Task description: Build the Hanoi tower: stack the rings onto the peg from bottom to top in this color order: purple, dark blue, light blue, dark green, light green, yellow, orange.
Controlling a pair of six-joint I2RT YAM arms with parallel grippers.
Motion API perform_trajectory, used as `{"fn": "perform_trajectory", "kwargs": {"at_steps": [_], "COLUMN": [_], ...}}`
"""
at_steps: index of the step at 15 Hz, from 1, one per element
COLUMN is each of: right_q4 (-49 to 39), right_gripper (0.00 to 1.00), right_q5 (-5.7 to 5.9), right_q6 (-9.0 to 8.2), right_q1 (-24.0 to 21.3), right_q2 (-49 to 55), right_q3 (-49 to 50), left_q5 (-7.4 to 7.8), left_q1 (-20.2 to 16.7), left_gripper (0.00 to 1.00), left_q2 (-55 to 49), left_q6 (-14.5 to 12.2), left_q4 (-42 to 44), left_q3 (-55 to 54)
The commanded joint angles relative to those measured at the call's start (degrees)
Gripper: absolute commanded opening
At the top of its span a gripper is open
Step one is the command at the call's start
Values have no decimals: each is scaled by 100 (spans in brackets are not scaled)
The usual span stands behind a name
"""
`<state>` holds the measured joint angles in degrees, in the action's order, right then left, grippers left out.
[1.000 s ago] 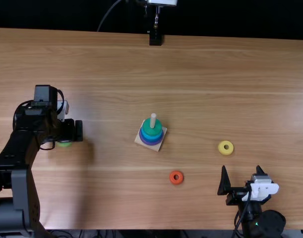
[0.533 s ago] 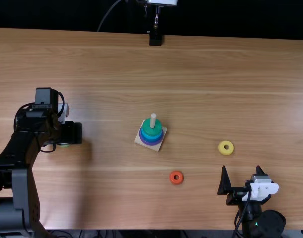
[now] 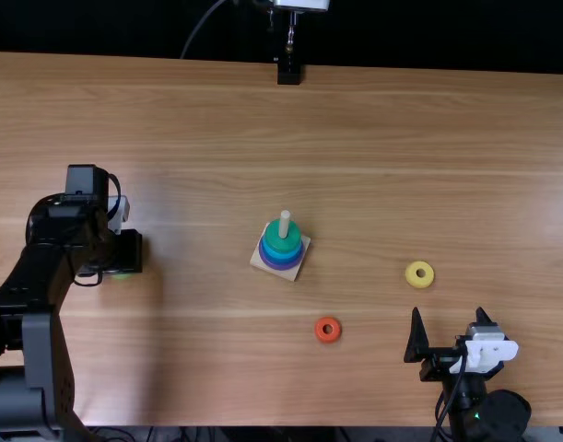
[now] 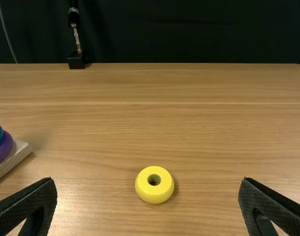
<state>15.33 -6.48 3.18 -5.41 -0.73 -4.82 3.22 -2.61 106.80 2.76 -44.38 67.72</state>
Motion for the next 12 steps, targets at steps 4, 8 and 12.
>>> {"fn": "perform_trajectory", "kwargs": {"at_steps": [4,8,12], "right_q4": [329,329,329], "right_gripper": [100,100,100], "right_q5": [-69,-69,-69], "right_q6": [51,51,41], "right_q1": [-65,-65,-65], "right_q2": [73,73,73], "right_q3": [394,394,385], "left_q5": [-17,-554,-512], "left_q1": [173,868,1623], "left_gripper": [0,0,0], "left_q2": [-213,-195,-81], "left_q6": [-245,-255,-171], "left_q4": [-2017,-3757,-4063], "left_q3": [1551,3572,4601]}}
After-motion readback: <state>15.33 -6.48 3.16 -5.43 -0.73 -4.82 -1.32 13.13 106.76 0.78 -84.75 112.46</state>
